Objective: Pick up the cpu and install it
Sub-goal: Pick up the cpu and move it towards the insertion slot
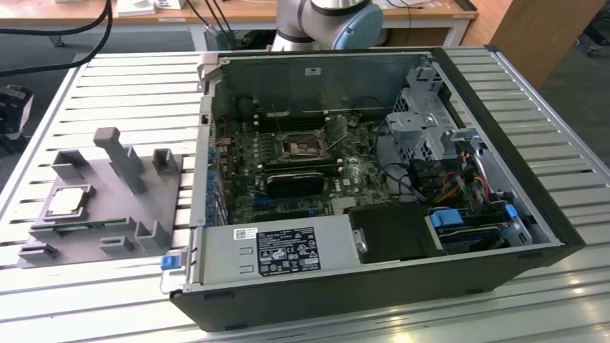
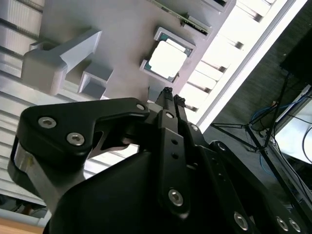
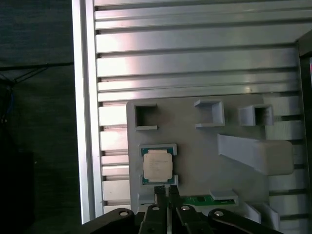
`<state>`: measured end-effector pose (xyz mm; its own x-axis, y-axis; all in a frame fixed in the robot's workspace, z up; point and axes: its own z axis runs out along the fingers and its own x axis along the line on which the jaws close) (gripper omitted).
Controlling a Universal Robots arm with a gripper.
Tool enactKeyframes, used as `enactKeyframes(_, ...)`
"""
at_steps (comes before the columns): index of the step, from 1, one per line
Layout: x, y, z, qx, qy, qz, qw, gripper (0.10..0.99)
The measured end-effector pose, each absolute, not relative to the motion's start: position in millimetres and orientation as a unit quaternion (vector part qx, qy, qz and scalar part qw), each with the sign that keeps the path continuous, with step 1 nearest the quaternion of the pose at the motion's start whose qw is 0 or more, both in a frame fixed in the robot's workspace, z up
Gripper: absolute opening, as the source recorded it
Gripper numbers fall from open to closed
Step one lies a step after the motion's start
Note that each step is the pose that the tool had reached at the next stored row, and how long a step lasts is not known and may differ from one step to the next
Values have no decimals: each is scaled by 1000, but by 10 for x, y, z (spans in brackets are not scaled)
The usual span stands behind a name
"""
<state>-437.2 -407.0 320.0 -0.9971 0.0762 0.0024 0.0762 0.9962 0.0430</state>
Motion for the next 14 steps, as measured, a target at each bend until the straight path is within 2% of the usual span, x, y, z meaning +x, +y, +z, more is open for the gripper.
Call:
enactKeyframes(1, -4372, -4071, 3188, -38, -999, -22, 0, 165)
enactKeyframes(5, -4373, -4077, 3103, -38, -999, -22, 0, 408)
enactKeyframes(6, -4372, -4077, 3085, -38, -999, -22, 0, 408)
enactKeyframes(9, -4372, -4081, 3021, -29, -999, -22, 1, 580)
enactKeyframes(11, -4372, -4083, 2985, -26, -999, -22, 1, 580)
enactKeyframes(12, -4372, -4083, 2967, -26, -999, -22, 1, 647)
enactKeyframes(14, -4373, -4083, 2931, -26, -999, -22, 1, 647)
